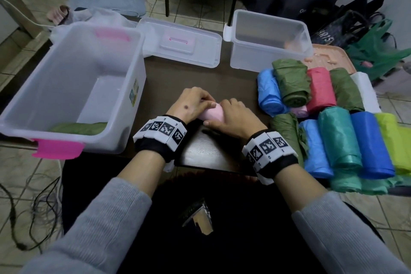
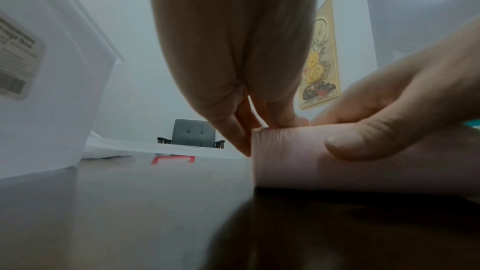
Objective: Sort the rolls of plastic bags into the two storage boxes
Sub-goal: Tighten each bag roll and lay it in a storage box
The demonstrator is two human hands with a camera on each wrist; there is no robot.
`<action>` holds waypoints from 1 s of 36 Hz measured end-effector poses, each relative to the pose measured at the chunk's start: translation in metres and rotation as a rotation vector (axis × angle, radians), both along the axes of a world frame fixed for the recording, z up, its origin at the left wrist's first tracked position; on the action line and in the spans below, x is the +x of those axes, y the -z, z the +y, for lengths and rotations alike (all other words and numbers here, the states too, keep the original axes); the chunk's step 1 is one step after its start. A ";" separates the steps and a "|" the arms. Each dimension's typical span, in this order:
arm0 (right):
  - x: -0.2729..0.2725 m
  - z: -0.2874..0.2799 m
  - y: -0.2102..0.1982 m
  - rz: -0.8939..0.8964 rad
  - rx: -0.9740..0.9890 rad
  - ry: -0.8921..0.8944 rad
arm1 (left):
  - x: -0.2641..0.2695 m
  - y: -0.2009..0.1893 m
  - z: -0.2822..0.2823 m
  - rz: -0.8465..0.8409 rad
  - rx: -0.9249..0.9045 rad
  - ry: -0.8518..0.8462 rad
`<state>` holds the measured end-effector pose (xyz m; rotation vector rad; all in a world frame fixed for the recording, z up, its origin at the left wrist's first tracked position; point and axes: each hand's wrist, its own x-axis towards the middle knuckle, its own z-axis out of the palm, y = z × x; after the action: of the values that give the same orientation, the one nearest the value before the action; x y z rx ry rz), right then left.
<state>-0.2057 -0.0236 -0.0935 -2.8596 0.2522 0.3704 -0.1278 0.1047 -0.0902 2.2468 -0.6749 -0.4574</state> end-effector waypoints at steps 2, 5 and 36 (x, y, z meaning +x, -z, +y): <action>-0.005 0.004 0.003 -0.028 -0.033 0.005 | -0.001 -0.001 0.000 -0.001 0.019 0.004; -0.013 0.011 0.007 -0.069 -0.078 0.018 | -0.004 -0.003 0.001 0.009 0.044 0.014; 0.099 0.184 -0.097 -0.505 0.833 -0.138 | -0.019 -0.073 0.241 0.024 -0.052 -1.021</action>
<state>-0.1071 0.1604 0.0030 -2.0473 -0.1668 -0.2001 -0.1463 0.3457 -0.0168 2.1936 0.4932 0.0506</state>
